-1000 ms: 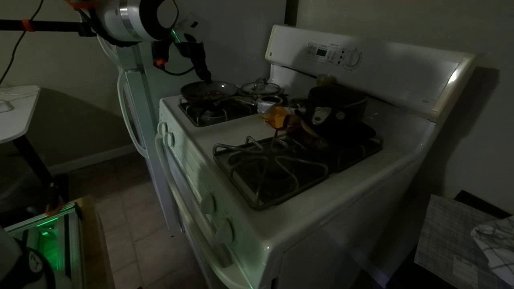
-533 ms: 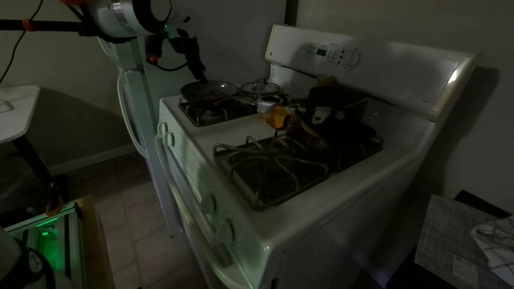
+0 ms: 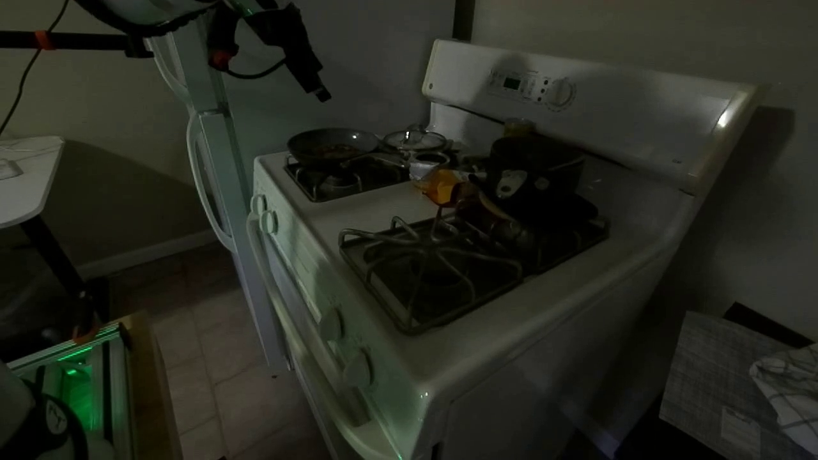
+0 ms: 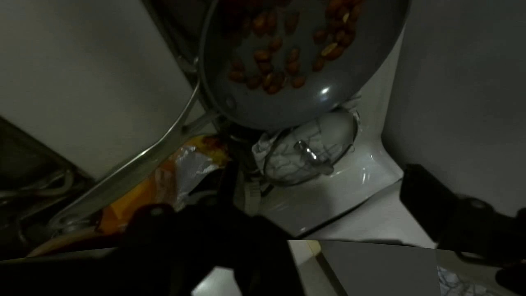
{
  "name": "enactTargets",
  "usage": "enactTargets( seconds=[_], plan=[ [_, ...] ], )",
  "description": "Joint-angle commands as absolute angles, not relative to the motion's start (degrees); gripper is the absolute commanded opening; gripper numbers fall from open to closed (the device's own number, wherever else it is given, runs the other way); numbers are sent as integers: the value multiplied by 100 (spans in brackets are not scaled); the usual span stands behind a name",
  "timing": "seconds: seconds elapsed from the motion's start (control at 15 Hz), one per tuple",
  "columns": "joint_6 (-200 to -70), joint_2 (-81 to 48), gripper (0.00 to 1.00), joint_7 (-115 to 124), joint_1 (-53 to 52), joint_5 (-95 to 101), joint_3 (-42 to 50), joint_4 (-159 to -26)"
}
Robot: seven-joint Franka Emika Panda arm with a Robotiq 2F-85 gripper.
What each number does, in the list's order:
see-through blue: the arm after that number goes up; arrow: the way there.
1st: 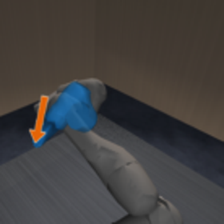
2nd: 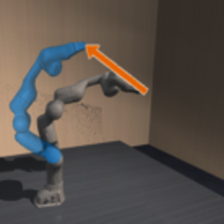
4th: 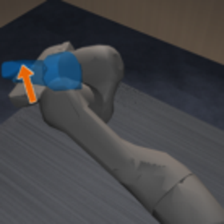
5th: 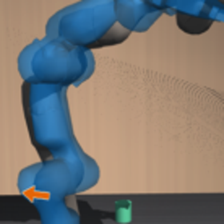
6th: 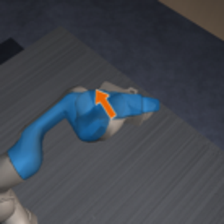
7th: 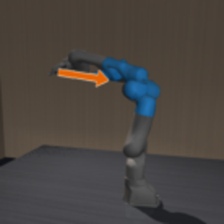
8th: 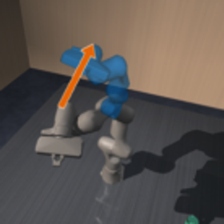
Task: Put the objects on the stove top in the pan
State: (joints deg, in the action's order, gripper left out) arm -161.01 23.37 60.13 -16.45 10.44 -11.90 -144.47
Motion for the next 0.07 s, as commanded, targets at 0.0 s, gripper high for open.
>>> enactTargets(
  seconds=[0.0],
  plan=[
    [-16114,2630,100,5504,-1350,471,-1480,-14617]
  ],
)
